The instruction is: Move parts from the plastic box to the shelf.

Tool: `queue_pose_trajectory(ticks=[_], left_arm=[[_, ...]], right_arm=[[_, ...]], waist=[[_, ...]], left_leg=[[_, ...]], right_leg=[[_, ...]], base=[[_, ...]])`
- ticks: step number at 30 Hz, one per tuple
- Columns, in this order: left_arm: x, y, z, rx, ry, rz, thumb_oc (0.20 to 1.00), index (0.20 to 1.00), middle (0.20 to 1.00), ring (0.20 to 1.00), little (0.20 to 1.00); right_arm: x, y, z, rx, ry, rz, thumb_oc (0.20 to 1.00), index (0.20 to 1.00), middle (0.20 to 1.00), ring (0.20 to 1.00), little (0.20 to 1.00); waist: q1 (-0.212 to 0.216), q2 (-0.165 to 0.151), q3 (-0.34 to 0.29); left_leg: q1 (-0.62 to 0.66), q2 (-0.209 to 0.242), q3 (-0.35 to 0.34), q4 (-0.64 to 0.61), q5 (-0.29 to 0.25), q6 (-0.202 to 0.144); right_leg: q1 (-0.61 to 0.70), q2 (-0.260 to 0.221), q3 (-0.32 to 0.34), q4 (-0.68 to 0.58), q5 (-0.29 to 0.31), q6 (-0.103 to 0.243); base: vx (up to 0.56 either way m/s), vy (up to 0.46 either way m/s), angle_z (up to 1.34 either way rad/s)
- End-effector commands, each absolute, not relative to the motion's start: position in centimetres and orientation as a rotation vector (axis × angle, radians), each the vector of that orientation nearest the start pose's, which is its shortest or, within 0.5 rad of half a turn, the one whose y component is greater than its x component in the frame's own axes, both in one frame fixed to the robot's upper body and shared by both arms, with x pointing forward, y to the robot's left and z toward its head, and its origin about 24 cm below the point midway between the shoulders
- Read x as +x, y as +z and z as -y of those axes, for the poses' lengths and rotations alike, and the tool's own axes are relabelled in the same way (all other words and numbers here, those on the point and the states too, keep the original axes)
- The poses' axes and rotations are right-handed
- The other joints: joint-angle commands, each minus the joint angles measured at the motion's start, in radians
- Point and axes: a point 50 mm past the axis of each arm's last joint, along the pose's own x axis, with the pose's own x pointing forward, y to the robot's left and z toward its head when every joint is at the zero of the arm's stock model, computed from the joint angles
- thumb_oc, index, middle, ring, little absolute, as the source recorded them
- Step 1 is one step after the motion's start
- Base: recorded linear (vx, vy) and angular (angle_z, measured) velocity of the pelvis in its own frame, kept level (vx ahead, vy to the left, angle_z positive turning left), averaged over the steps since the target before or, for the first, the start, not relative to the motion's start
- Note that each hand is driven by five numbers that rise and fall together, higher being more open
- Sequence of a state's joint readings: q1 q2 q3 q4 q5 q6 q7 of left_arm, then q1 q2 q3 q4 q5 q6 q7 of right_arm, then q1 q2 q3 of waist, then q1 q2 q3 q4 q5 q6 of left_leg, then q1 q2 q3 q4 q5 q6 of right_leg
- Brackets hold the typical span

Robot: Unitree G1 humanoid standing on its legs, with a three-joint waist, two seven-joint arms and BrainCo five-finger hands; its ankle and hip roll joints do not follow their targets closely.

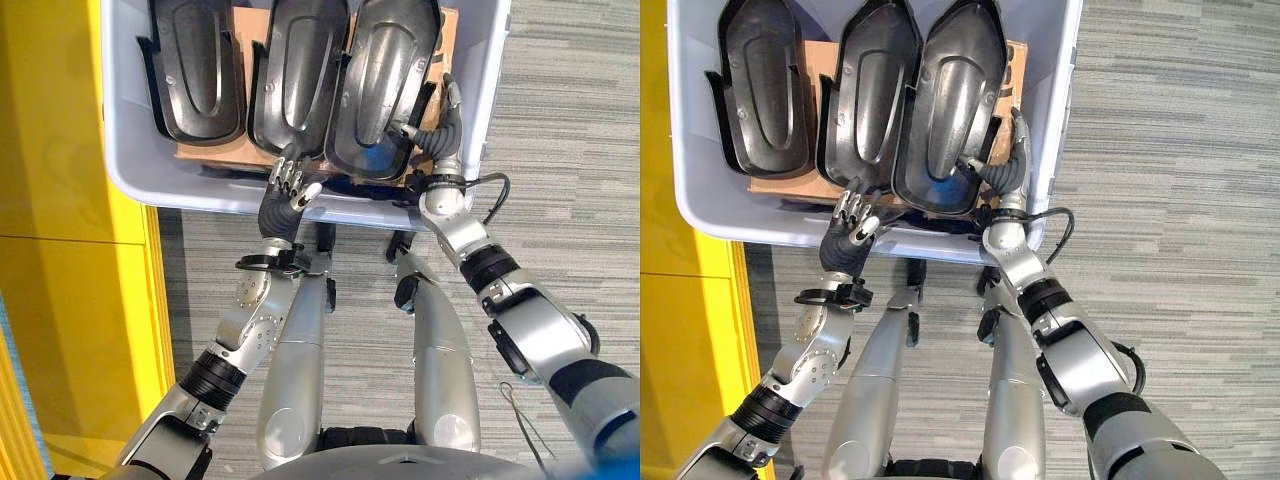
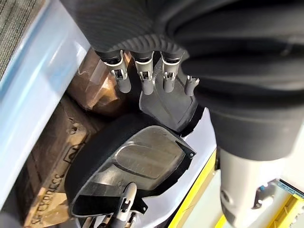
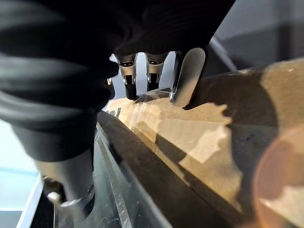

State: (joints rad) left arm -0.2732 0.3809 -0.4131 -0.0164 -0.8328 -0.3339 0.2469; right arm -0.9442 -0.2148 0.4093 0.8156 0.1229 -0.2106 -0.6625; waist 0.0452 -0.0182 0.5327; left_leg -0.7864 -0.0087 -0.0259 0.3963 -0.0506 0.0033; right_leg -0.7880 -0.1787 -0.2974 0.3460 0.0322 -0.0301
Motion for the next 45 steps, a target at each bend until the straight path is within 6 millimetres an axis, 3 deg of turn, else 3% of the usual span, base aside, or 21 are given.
queue_pose_trajectory(ticks=[1,25,33,45], left_arm=[[26.7,12.9,-12.0,-0.496,-0.264,0.346,1.000,1.000,1.000,1.000,1.000],[26.7,12.6,-12.4,-0.483,-0.266,0.338,1.000,1.000,1.000,1.000,1.000],[26.9,12.4,-12.9,-0.482,-0.232,0.334,1.000,1.000,1.000,1.000,1.000],[26.8,12.1,-13.7,-0.465,-0.203,0.326,1.000,1.000,1.000,1.000,1.000]], right_arm=[[38.9,10.4,11.6,-0.560,-0.200,0.127,0.200,0.200,0.200,0.200,0.200],[38.9,10.3,13.7,-0.527,-0.265,0.100,0.200,0.200,0.200,0.200,0.200],[38.0,13.3,12.2,-0.379,-0.230,0.285,0.200,0.200,0.200,0.200,0.200],[36.0,16.3,11.7,-0.249,-0.207,0.468,0.200,0.200,0.200,0.200,0.200]], waist=[[0.048,0.074,-0.013],[0.046,0.050,-0.013],[0.026,0.026,-0.013],[0.019,-0.001,-0.013]], left_leg=[[0.005,-0.005,0.043,0.018,-0.077,0.015],[0.073,-0.005,0.043,-0.028,-0.064,0.018],[0.105,0.001,0.051,-0.066,-0.026,0.023],[0.235,0.009,0.054,-0.161,0.006,0.020]], right_leg=[[0.060,-0.053,0.077,0.053,-0.110,0.136],[0.119,-0.055,0.073,0.025,-0.091,0.142],[0.144,-0.050,0.066,-0.012,-0.058,0.134],[0.270,-0.043,0.048,-0.095,-0.026,0.146]], base=[[0.00,0.000,0.00],[0.00,0.003,0.01],[-0.03,0.000,0.00],[0.00,0.000,0.00]])
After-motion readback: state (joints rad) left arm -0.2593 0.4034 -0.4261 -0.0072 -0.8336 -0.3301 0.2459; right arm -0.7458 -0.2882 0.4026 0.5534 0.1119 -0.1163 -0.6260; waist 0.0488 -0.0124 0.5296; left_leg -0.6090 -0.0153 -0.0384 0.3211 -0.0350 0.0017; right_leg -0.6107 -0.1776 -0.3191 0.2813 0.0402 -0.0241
